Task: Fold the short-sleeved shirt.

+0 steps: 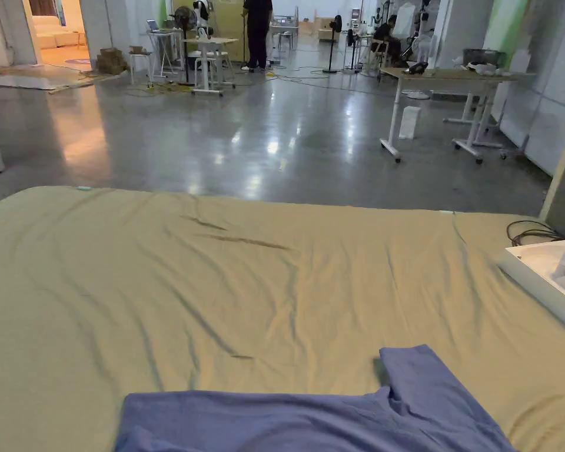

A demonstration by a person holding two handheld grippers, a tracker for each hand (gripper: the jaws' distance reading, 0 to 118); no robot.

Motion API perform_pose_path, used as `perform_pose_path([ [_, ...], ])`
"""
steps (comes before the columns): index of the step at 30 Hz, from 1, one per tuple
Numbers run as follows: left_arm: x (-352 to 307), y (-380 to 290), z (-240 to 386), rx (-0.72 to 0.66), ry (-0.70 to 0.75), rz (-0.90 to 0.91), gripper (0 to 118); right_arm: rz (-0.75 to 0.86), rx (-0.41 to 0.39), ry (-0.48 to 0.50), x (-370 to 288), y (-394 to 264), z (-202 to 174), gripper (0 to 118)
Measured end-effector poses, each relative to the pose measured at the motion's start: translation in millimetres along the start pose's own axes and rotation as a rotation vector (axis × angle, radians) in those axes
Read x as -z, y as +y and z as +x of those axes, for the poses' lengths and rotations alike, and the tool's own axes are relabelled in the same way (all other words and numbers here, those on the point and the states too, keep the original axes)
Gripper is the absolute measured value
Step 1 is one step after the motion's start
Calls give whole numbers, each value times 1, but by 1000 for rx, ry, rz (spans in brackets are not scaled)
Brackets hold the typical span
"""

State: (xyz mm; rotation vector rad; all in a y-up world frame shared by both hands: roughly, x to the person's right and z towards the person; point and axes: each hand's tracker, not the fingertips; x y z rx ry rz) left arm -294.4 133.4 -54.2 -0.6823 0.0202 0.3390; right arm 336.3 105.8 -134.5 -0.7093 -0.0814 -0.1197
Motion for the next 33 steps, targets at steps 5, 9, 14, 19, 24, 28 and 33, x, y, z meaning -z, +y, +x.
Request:
perform_pose_path([
  [5, -93, 46, 61, 224, 9, 333, 74, 292, -59, 71, -86, 45, -20, 93],
  [9, -147, 66, 112, 287, 35, 520, 74, 492, -156, 122, -154, 72, -71, 93],
  [14, -161, 61, 142, 316, 33, 612, 74, 544, -222, 234, -184, 83, -108, 88],
  [19, -157, 53, 160, 358, 32, 598, 2, 535, -266, 216, -179, 76, -122, 9],
  [24, -154, 49, 159, 344, -22, 578, 1, 500, -264, 234, -167, 67, -120, 0],
  [28, -149, 54, 157, 364, -24, 556, 1, 493, -272, 239, -160, 65, -117, 0],
  [33, -126, 73, 145, 292, -91, 451, 1, 472, -273, 247, -147, 64, -112, 0],
])
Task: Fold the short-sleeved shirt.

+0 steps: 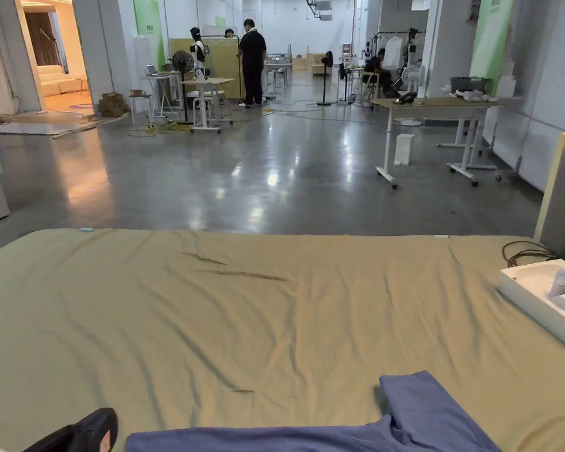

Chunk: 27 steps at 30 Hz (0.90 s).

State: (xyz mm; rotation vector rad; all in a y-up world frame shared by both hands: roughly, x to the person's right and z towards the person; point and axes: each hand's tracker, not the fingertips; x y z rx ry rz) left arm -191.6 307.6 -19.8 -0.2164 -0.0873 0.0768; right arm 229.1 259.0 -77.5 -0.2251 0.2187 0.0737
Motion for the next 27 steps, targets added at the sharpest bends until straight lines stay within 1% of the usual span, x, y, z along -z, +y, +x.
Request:
perform_pose_path([
  [2, 14, 0, -17, -126, -51, -27, 1, -24, 6, 12, 4, -6, 3, 0],
  [3, 23, -1, -24, -149, -48, -38, 1, -34, 7, 17, 6, -10, 4, 0],
  [5, 50, -2, -37, -129, -8, -109, 1, -63, 10, 19, 11, -17, 5, 0],
  [7, 82, -9, -54, -112, 23, -152, 5, -89, 24, 27, 18, -23, 5, 0],
  [9, 123, -22, -79, -155, 18, -218, 9, -133, 84, 33, 26, -30, 9, 0],
  [10, 146, -31, -95, -212, -5, -258, 18, -132, 123, 40, 29, -30, 9, 0],
  [11, 171, -42, -111, -278, 11, -323, 34, -131, 157, 42, 32, -33, 11, 0],
  [12, 193, -54, -124, -310, 33, -379, 59, -135, 180, 40, 35, -36, 13, 0],
  [13, 216, -67, -132, -304, 66, -444, 77, -143, 193, 37, 39, -39, 15, 0],
  [14, 237, -82, -139, -300, 96, -503, 87, -155, 204, 30, 41, -39, 14, 0],
  [16, 270, -105, -150, -241, 167, -607, 89, -186, 221, 19, 46, -45, 18, 0],
  [17, 284, -118, -152, -219, 175, -650, 89, -197, 224, 10, 47, -48, 20, 0],
  [19, 304, -135, -159, -222, 232, -710, 89, -218, 224, -12, 48, -53, 24, 0],
  [20, 313, -141, -161, -241, 212, -704, 89, -230, 226, -24, 48, -55, 27, 0],
  [22, 327, -151, -163, -244, 239, -730, 89, -254, 234, -37, 47, -53, 27, 0],
  [24, 342, -161, -164, -228, 254, -785, 79, -272, 239, -52, 47, -56, 33, 0],
  [25, 345, -163, -160, -211, 279, -816, 79, -282, 239, -61, 46, -56, 35, 0],
  [26, 345, -163, -156, -198, 277, -806, 76, -285, 238, -71, 44, -56, 36, 0],
  [27, 344, -159, -150, -174, 291, -802, 67, -287, 238, -79, 42, -56, 37, 0],
])
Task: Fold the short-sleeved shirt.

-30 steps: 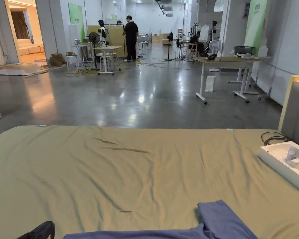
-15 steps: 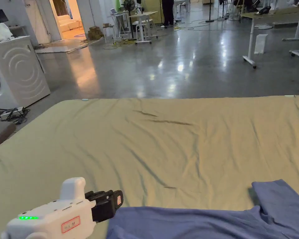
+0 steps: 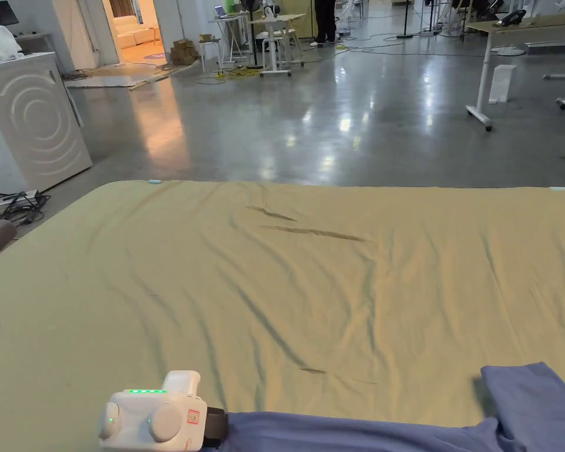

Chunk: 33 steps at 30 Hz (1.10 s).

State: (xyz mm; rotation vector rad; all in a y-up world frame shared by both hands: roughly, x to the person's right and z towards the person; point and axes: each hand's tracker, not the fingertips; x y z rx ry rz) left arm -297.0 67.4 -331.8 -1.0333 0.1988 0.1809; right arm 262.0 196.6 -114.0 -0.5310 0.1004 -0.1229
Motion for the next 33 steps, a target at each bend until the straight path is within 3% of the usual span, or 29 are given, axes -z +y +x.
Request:
perform_pose_path([
  [1, -5, 1, 7, 15, 13, -2, 55, 3, 4, -7, -1, -1, 1, 0],
  [3, -12, -1, 20, 93, 6, -1, 11, 1, 21, -7, -2, -3, 6, 0],
  [8, 2, 1, 33, 120, 18, -54, 9, -12, 49, 8, 14, 8, 7, 0],
  [12, 9, 13, 17, 17, -42, -122, 9, -25, -53, 23, 55, 39, 16, 12],
  [14, 12, 15, 19, 46, -36, -127, 9, -65, -79, 15, 92, 59, 21, 62],
  [15, 13, 16, 23, 93, -18, -136, 9, -113, -81, 45, 118, 70, 26, 93],
  [16, 14, 16, 28, 120, -8, -145, 9, -164, -76, 60, 140, 79, 30, 100],
  [20, 18, 20, 30, 156, 16, -152, 9, -347, -79, 58, 253, 95, 56, 98],
  [23, 17, 23, 11, 78, -65, -158, 8, -493, -214, -5, 327, 88, 59, 98],
  [27, 15, 23, -3, -1, -113, -153, 8, -664, -332, -105, 393, 67, 58, 99],
  [29, 14, 20, -2, -1, -114, -150, 8, -655, -289, -82, 395, 66, 60, 95],
  [30, 9, 18, 5, 11, -110, -146, 8, -639, -275, -91, 386, 69, 57, 71],
  [32, 8, 17, 10, 29, -100, -146, 8, -581, -350, -45, 370, 70, 49, 19],
  [33, 7, 17, 12, 35, -92, -144, 8, -564, -382, -54, 366, 70, 46, 0],
])
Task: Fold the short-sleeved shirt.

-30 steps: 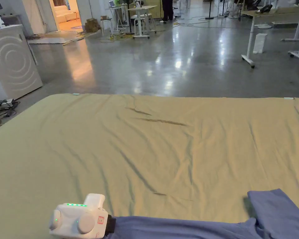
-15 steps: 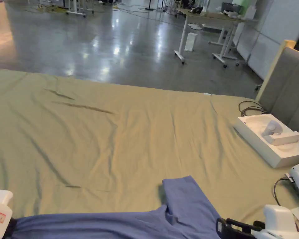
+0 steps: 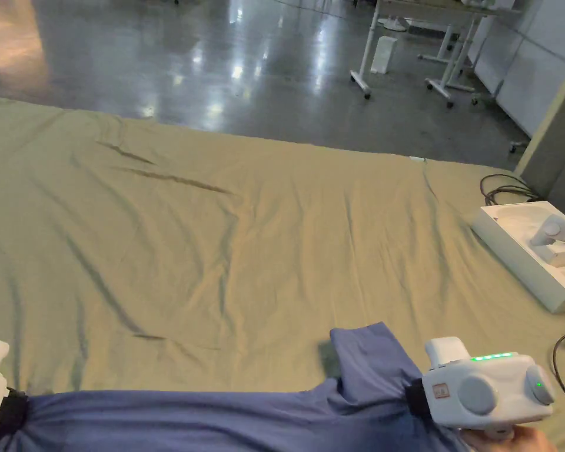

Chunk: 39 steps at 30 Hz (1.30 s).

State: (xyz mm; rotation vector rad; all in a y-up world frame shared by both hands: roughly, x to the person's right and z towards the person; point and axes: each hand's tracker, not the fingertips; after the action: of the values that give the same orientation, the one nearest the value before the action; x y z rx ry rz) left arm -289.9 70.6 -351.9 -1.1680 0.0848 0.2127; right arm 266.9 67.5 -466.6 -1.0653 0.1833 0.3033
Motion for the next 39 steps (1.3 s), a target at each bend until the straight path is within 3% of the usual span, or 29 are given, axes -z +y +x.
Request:
perform_pose_path([
  [2, -3, -3, 6, 0, 14, 12, 8, -12, 29, 74, -1, -4, -6, 0],
  [5, -23, -6, 1, 26, -40, 39, 8, 20, 128, 104, -9, -11, 2, 0],
  [7, -63, -15, -3, -10, -63, 190, 8, 139, 164, 139, -45, -18, 15, 0],
  [10, -129, -35, -10, 9, -232, 326, 8, 254, 168, 152, -126, -51, 15, 0],
  [16, -197, -118, -27, 113, -283, 368, 8, 329, 271, 166, -222, -163, 15, 0],
  [21, -166, -171, -49, 64, -361, 256, 8, 291, 339, 168, -217, -239, 13, 0],
  [24, -137, -189, -54, 38, -358, 188, 8, 203, 381, 172, -197, -256, -1, 0],
  [29, -96, -198, -63, 30, -329, 140, 8, 146, 376, 154, -161, -261, -13, 0],
  [31, -92, -199, -66, -8, -339, 153, 30, 158, 372, 142, -156, -262, -16, 29],
  [32, -94, -200, -70, -30, -368, 179, 53, 167, 369, 148, -155, -263, -17, 51],
  [33, -99, -203, -71, -45, -398, 197, 86, 178, 378, 180, -156, -264, -16, 81],
  [34, -105, -203, -73, -61, -416, 212, 95, 189, 390, 229, -162, -264, -14, 92],
  [36, -127, -200, -73, -38, -338, 267, 95, 200, 369, 191, -179, -259, -19, 91],
  [39, -181, -195, -66, 38, -293, 417, 95, 303, 242, 98, -217, -248, -19, 91],
])
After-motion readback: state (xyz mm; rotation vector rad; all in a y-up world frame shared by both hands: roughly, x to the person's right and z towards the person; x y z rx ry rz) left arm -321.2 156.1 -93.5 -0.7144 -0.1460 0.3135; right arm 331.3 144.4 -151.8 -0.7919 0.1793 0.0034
